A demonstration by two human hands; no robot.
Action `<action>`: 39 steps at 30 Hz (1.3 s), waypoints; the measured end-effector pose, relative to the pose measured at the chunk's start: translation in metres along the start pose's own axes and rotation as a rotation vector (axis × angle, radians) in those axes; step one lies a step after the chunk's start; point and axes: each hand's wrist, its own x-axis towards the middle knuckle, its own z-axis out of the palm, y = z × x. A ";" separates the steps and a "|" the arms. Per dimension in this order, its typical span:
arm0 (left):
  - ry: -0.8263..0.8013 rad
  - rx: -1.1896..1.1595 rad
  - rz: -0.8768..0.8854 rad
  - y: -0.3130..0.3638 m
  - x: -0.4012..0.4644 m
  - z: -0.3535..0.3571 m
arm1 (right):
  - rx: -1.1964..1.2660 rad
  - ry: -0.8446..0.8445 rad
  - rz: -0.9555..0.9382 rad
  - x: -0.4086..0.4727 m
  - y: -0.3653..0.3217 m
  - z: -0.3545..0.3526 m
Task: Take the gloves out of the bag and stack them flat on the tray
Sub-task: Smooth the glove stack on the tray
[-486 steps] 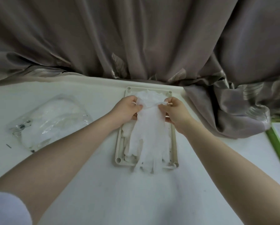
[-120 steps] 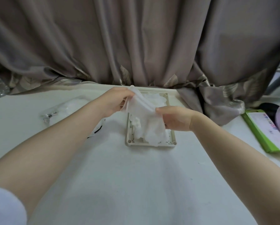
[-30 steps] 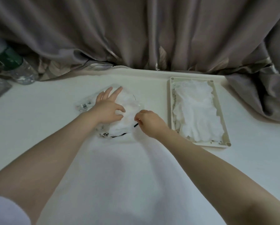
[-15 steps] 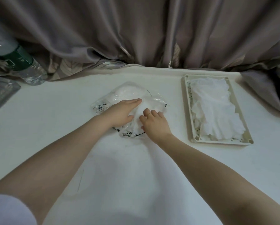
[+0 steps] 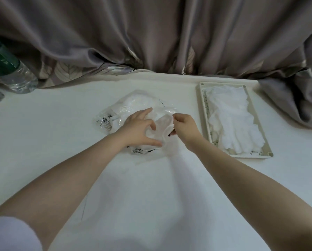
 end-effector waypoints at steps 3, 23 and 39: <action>0.055 0.025 -0.013 0.009 0.002 0.005 | 0.251 -0.075 0.075 -0.008 -0.007 -0.004; 0.589 -0.037 0.257 0.115 -0.007 -0.001 | 0.423 0.060 -0.010 -0.045 -0.013 -0.081; -0.028 -1.373 -0.140 0.195 0.010 -0.032 | 0.418 -0.362 -0.139 -0.072 0.019 -0.191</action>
